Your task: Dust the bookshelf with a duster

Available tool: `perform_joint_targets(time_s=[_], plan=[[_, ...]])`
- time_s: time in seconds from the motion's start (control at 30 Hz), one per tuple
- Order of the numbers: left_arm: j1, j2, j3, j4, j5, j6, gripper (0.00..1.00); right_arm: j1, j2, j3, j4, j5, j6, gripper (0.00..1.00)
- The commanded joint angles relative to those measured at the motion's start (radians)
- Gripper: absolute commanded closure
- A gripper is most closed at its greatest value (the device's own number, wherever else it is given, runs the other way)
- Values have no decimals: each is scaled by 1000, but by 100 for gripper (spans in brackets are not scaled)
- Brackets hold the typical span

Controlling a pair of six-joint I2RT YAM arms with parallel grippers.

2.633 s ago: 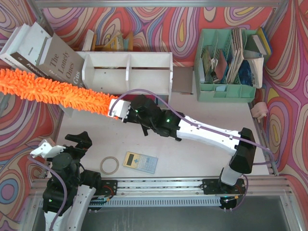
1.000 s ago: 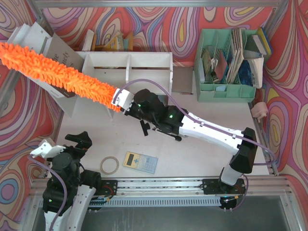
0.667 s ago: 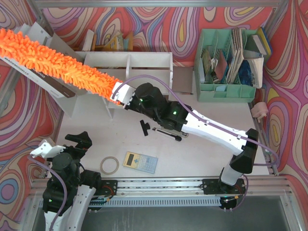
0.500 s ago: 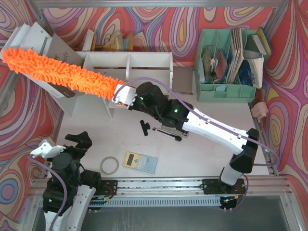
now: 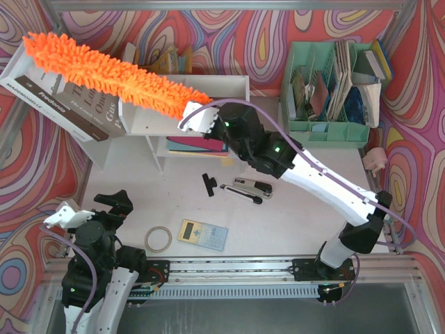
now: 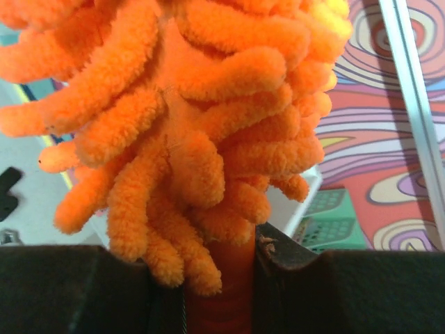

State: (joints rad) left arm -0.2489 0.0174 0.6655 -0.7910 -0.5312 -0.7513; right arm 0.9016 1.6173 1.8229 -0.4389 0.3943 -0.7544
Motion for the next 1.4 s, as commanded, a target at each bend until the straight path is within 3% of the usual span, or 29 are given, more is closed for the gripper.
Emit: perform_joint_targets(time_s=[0.0,0.9,1.37], plan=[[0,-13,-13,9,3,13,2,-18,-61,41,74,66,-82,100],[0,-12,-14,8,4,11,2,-26,30,67,86,9,-155,100],[0,-12,-13,6,5,11,1,-101,57,61,118,-17,-148,100]])
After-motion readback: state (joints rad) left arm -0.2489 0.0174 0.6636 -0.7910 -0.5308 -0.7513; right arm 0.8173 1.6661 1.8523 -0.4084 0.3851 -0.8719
